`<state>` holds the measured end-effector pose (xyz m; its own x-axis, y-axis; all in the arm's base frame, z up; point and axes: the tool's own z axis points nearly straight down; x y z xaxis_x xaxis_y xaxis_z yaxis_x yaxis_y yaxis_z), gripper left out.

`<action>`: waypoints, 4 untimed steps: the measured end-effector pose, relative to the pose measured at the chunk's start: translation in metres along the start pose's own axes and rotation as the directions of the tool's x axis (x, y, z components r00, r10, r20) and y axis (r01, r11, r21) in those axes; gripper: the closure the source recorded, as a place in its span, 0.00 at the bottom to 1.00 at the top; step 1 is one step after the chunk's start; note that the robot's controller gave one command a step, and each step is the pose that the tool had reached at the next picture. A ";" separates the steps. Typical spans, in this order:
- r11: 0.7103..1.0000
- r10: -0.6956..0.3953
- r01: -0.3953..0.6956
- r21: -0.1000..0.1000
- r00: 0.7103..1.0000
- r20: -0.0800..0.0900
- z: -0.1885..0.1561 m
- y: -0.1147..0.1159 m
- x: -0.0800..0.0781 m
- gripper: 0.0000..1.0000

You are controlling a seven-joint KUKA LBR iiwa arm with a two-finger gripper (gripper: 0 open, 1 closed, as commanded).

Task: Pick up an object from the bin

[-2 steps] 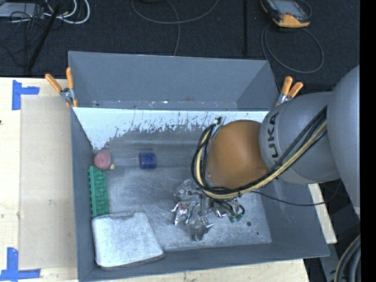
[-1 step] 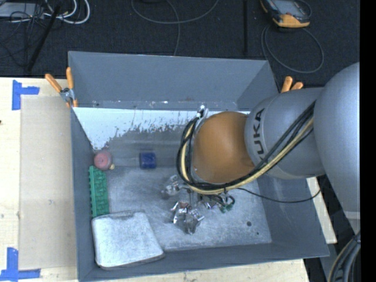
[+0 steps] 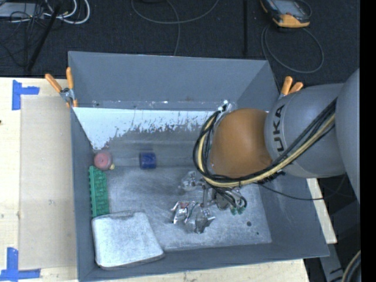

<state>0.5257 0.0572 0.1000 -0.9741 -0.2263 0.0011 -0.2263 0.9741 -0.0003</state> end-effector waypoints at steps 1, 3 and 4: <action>0.991 -0.135 0.135 0.000 0.991 0.000 0.028 0.025 -0.015 0.00; 0.992 -0.127 0.127 0.000 0.992 0.004 -0.017 0.025 -0.017 1.00; 0.992 -0.123 0.123 0.000 0.992 0.005 -0.062 0.027 -0.018 1.00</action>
Offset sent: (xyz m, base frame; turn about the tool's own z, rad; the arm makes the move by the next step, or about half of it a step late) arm 0.0079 0.0275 -0.0300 -0.1385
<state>0.5371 0.0873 0.1623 -0.9390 -0.3440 -0.0034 -0.3440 0.9390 -0.0002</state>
